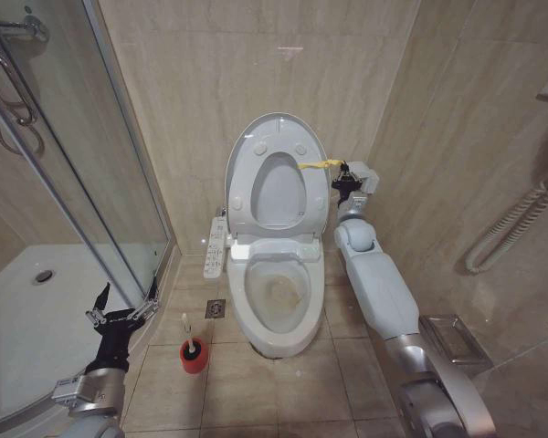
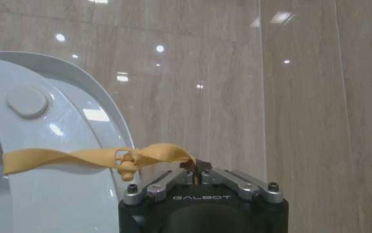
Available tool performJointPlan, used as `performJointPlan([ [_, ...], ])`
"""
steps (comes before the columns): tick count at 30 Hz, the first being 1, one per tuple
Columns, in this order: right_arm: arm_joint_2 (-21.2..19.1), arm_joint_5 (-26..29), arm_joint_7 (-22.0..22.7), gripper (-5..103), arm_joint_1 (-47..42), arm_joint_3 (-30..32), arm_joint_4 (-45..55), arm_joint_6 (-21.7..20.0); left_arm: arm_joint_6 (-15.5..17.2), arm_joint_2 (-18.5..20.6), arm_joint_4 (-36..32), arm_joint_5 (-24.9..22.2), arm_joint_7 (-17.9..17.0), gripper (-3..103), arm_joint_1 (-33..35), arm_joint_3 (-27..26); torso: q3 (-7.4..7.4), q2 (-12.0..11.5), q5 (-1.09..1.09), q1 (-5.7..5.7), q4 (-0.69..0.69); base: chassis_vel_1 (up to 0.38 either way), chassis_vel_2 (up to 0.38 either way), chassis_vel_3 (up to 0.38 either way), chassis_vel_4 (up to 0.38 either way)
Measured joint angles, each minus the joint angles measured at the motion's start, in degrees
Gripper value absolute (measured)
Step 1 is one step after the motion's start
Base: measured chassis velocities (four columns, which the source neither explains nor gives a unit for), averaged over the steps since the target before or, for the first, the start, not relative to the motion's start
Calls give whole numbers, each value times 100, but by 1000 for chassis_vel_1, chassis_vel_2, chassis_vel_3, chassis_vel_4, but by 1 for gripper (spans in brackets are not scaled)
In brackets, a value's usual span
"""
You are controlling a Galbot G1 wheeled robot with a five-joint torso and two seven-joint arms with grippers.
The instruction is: Open the toilet lid, clean the toilet bowl with a toilet brush, close the toilet lid, and flush.
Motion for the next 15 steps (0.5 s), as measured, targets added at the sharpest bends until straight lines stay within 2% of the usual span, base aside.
performJointPlan([
  [7,-61,17,44,4,-100,1,112,-57,0,0,0,0,0,100,-1,0,0,0,0,0,-3,0,0,0,0],
  [8,-74,18,45,30,-130,0,128,-59,0,0,0,0,0,100,0,0,0,0,0,0,-3,0,0,0,0],
  [15,-138,22,70,30,-279,-15,219,-72,0,0,0,0,0,100,0,0,0,0,0,0,0,0,0,0,0],
])
